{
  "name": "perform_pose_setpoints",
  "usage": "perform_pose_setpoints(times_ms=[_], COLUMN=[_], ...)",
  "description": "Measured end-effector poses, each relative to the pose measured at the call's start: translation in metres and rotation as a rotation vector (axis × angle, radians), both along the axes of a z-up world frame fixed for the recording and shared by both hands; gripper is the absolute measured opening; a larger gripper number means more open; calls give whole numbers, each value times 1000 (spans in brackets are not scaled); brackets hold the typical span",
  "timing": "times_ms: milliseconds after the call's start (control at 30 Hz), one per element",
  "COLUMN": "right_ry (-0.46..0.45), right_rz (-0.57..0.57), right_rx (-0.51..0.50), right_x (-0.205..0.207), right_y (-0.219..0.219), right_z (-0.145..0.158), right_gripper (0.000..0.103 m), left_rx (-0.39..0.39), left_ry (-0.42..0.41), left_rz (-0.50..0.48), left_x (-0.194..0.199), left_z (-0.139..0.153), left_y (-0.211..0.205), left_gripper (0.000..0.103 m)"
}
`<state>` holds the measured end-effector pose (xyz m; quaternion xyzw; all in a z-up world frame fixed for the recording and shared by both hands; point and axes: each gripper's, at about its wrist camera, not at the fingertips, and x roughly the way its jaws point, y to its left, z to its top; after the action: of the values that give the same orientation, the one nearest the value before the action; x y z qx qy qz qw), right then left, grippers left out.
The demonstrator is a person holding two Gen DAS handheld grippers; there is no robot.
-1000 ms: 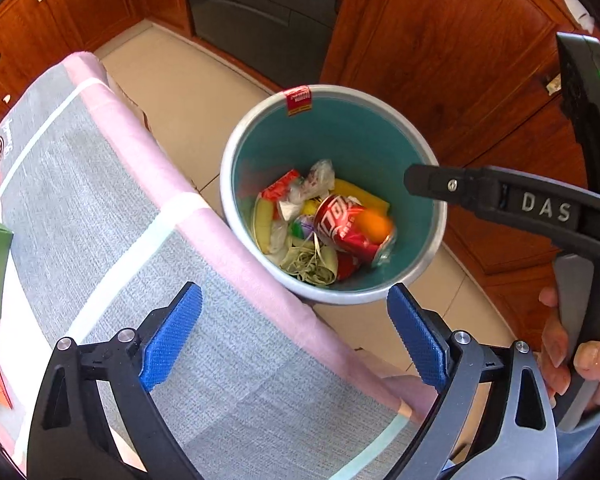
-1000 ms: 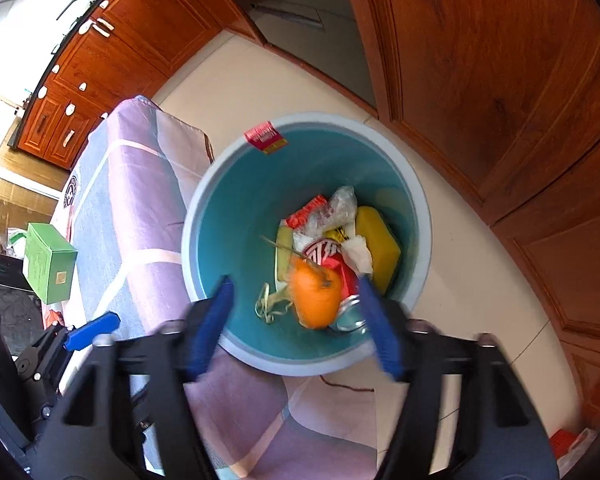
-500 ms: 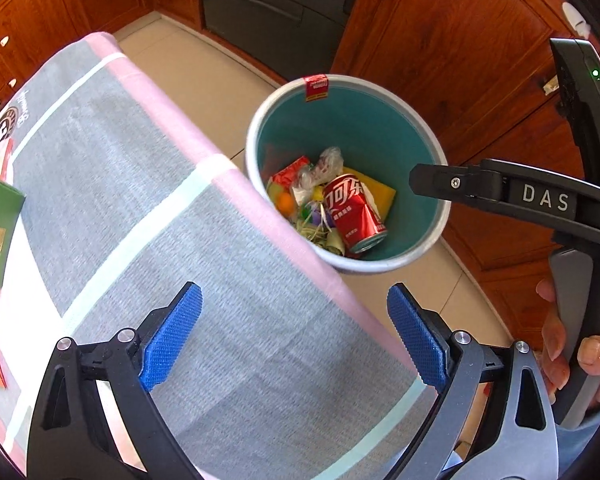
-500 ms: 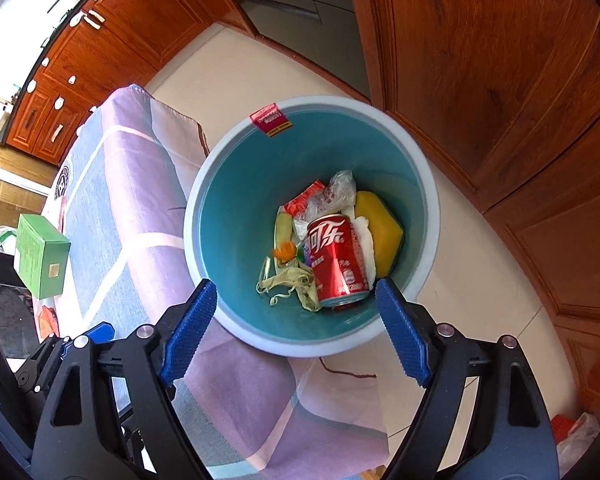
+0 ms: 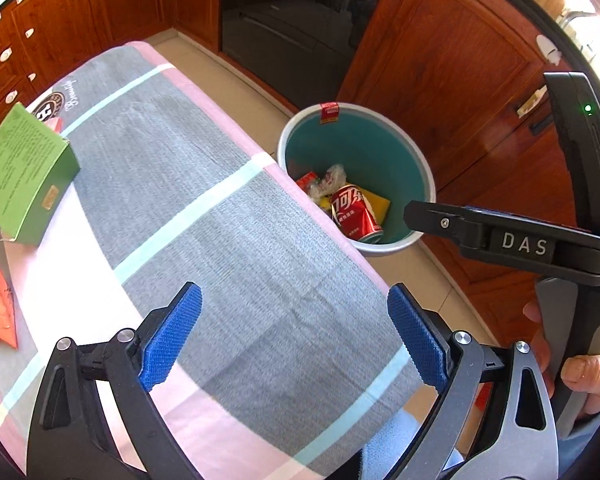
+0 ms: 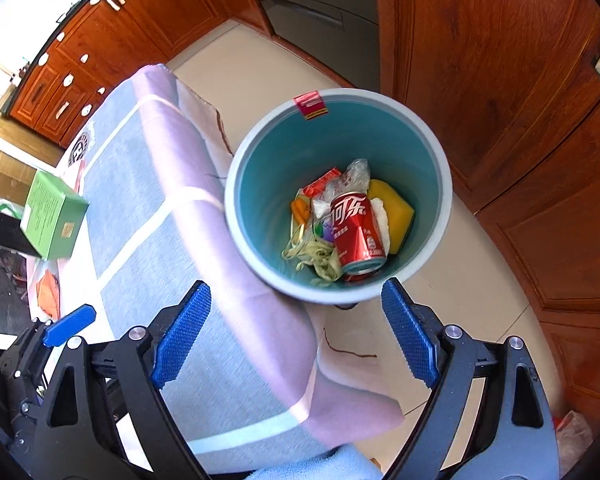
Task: Collect trash
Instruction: 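Move both tools back over the table toward the snack bag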
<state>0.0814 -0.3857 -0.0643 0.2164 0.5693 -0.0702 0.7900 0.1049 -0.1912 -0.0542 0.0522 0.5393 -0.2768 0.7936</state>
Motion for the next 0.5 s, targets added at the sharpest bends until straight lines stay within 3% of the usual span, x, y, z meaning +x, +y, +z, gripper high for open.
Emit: perform_pose_setpoints(times_ms=[233,500], right_ry=[-11,-4], right_rz=[52,181], right_rx=[-31,-63], right_x=[1,24], right_y=[42,120], right_z=[14,24], right_gripper=[85,85], left_rx=[-27,-52], left_ry=[-25,-14], left_rz=[68,223], left_x=[-12,-2], left_z=[9,6], left_y=[50,135], left_gripper=[94,94])
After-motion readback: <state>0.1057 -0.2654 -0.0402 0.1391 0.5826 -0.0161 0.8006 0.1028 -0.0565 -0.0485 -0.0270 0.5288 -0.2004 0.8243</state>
